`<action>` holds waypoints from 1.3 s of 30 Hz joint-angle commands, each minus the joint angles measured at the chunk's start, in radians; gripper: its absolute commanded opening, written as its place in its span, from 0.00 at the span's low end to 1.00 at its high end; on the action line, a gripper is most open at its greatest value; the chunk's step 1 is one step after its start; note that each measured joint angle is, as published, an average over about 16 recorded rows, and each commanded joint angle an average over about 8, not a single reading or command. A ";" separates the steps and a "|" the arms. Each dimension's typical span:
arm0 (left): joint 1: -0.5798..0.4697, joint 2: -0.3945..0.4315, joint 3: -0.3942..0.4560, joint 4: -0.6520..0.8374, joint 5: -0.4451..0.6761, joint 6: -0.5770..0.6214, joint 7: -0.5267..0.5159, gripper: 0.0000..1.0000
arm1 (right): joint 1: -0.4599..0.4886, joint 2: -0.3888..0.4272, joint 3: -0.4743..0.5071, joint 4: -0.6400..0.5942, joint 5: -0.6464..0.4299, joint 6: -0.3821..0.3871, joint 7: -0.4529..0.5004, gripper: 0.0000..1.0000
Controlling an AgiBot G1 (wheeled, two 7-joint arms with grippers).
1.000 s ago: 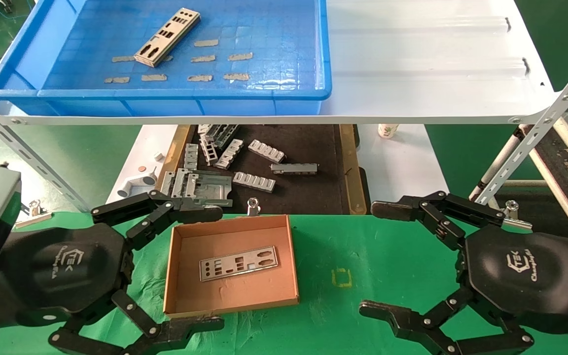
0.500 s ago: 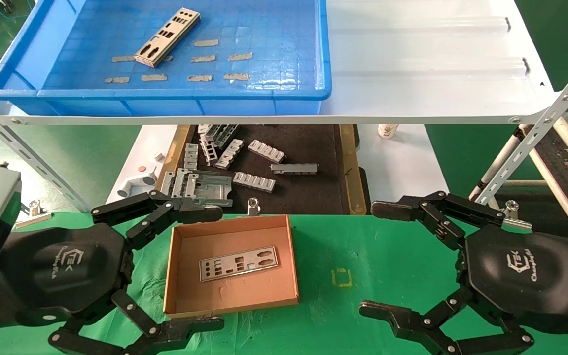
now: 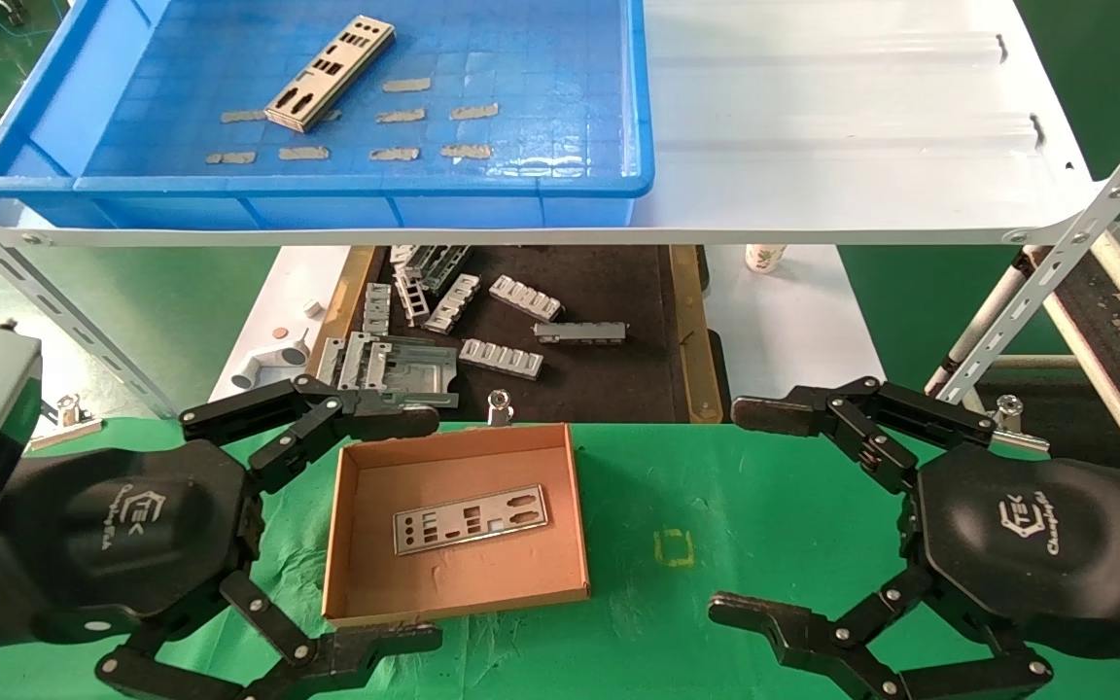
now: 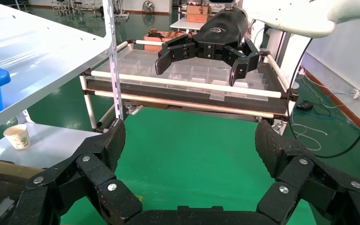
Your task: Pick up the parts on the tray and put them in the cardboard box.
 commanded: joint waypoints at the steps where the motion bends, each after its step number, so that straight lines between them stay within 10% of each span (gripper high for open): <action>1: 0.000 0.000 0.000 0.000 0.000 0.000 0.000 1.00 | 0.000 0.000 0.000 0.000 0.000 0.000 0.000 1.00; 39: 0.000 0.000 0.000 0.000 0.000 0.000 0.000 1.00 | 0.000 0.000 0.000 0.000 0.000 0.000 0.000 1.00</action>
